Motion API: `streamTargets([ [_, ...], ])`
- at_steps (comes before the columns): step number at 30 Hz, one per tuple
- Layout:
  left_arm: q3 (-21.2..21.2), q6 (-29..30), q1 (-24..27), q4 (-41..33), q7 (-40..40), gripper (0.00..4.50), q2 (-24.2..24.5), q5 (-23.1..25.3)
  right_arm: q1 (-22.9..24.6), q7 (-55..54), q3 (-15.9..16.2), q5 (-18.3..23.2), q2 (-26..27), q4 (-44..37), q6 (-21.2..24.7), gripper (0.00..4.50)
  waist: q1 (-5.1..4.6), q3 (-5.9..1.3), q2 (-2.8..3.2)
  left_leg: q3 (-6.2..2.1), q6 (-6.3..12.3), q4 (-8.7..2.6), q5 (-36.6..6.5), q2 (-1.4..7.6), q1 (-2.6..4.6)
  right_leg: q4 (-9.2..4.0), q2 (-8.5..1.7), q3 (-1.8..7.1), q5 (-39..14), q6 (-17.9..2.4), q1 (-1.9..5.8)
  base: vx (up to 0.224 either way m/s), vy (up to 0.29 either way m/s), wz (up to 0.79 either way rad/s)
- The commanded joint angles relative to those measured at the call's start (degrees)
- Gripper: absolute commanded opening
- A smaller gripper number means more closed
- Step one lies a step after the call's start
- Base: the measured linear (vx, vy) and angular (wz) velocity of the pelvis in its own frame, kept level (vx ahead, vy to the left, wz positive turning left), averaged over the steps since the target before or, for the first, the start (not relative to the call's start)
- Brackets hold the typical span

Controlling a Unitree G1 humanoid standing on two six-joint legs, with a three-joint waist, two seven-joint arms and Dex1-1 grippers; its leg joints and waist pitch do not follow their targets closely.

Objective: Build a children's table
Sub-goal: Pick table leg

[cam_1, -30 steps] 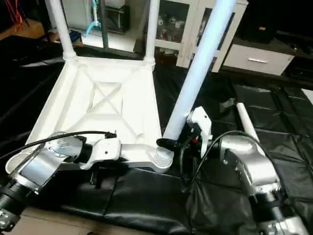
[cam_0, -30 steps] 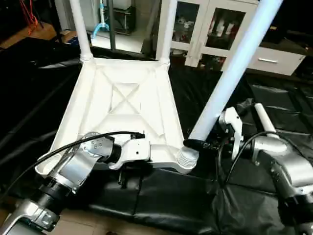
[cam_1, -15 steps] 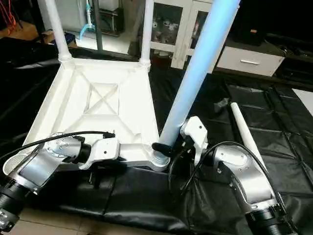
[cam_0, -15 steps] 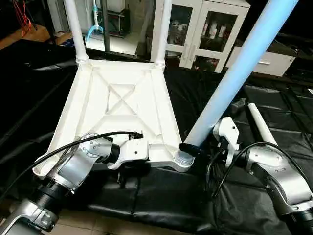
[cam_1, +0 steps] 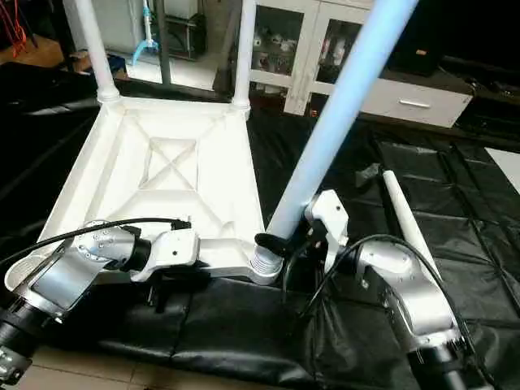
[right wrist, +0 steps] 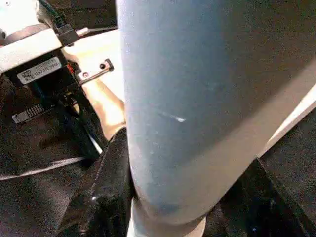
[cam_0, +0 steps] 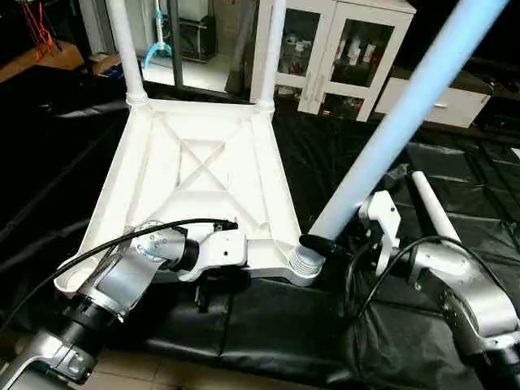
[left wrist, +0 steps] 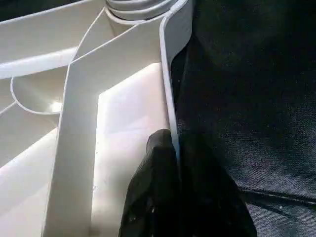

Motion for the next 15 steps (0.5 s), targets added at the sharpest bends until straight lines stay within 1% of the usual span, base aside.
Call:
streamTargets([
  [1,-1.0,-2.2,0.2,-2.1,-2.1,0.01,-0.8,-1.8,2.8,-3.3,0.3,-5.7,-2.8,10.8,5.8,1.83,-0.75,-1.33,0.89,-3.58,-5.93,-5.73,-34.8,3.97,2.63,-5.31,-2.94,1.89,-29.7,-5.1,-1.38,0.0,0.0,0.0],
  [3,-1.1,-2.0,0.3,-2.4,-2.0,0.01,-0.9,-1.8,2.6,-3.0,0.9,-6.2,-3.1,10.3,5.3,1.83,-0.81,-1.24,0.83,-3.65,-6.01,-5.77,-35.4,3.95,2.65,-5.44,-2.94,1.85,-30.8,-4.7,-1.43,0.0,0.0,0.0],
  [6,-1.1,-2.0,0.5,-2.7,-1.9,0.01,-0.9,-1.8,2.8,-2.8,1.4,-6.8,-3.2,9.6,4.4,1.83,-0.76,-1.28,0.86,-3.66,-5.99,-5.72,-35.4,3.96,2.75,-5.52,-2.98,1.88,-31.0,-4.5,-1.5,0.0,0.0,0.0],
  [7,-1.2,-2.0,0.8,-3.0,-1.7,0.01,-0.9,-1.8,3.2,-2.8,2.3,-7.5,-3.5,8.7,3.0,1.83,-0.74,-1.28,0.85,-3.63,-6.01,-5.75,-35.5,3.98,2.75,-5.5,-2.94,1.89,-30.8,-4.5,-1.54,0.0,0.0,0.0],
  [13,-1.3,-2.0,1.5,-3.7,-1.6,0.01,-0.7,-1.7,4.1,-2.2,2.4,-6.7,-3.0,7.1,2.9,1.83,-0.75,-1.23,0.86,-3.65,-5.89,-5.77,-35.7,3.98,2.78,-5.57,-2.93,1.92,-31.3,-4.3,-1.64,0.0,0.0,0.0],
  [14,-1.4,-2.0,1.4,-3.7,-1.5,0.01,-0.6,-1.5,4.4,-2.0,2.8,-7.0,-3.2,7.0,2.6,1.82,-0.69,-1.22,0.52,-3.67,-5.77,-5.72,-35.6,4.02,2.78,-5.52,-3.03,1.93,-31.7,-4.2,-1.65,0.0,0.0,0.0],
  [15,-1.4,-2.0,1.4,-3.7,-1.6,0.01,-0.6,-1.5,4.7,-1.9,2.9,-7.1,-3.3,6.7,2.5,1.82,-0.71,-1.23,0.56,-3.62,-5.73,-5.74,-35.4,4.01,2.73,-5.56,-3.02,1.97,-31.6,-4.1,-1.66,0.0,0.0,0.0],
])
